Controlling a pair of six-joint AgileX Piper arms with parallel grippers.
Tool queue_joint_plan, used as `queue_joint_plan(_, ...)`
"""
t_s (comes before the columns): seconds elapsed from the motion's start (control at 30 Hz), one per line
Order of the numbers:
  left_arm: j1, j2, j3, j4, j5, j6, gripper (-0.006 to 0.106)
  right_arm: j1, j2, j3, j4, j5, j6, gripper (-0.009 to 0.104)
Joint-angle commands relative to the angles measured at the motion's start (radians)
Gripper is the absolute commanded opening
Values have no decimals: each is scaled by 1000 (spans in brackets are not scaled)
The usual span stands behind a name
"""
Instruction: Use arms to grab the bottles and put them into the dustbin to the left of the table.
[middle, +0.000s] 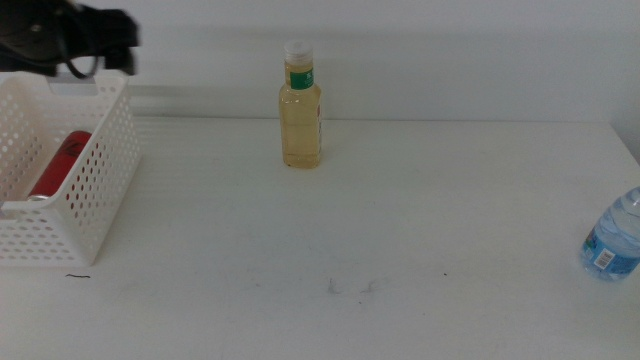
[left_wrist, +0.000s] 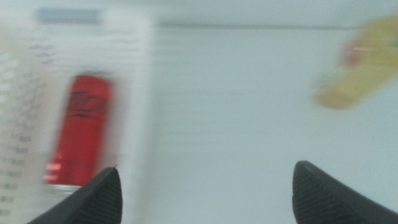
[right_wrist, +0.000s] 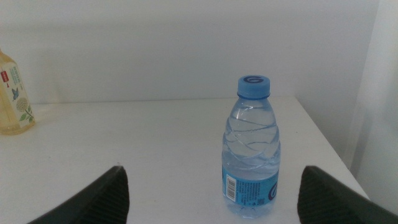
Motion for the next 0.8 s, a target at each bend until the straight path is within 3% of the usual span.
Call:
queue_joint_plan(0.0, -101, -95, 73, 57, -41, -119, 94, -9, -4, 3, -9, -6, -5, 74)
queue_joint_plan(0.17, -317, -130, 161, 197, -62, -264, 94, -9, -4, 3, -9, -6, -5, 74)
queue_joint_plan(0.3, -415, -92, 297, 205, -332, -277, 94, -9, -4, 3, -9, -6, -5, 74)
queue_joint_plan(0.4, -411, -31, 479, 100, -723, -249, 94, -9, -4, 3, -9, -6, -5, 74)
queue_joint_plan(0.5, -386, 98, 587, -41, -1042, -89, 94, -9, -4, 3, -9, -6, -5, 74)
queue_joint_plan(0.6, -382, 254, 582, -95, -1271, 47, 94, -9, -4, 3, -9, -6, -5, 74)
queue_joint_plan(0.77, -382, 465, 529, -185, -1577, 112, 94, -9, -4, 3, -9, -6, -5, 74)
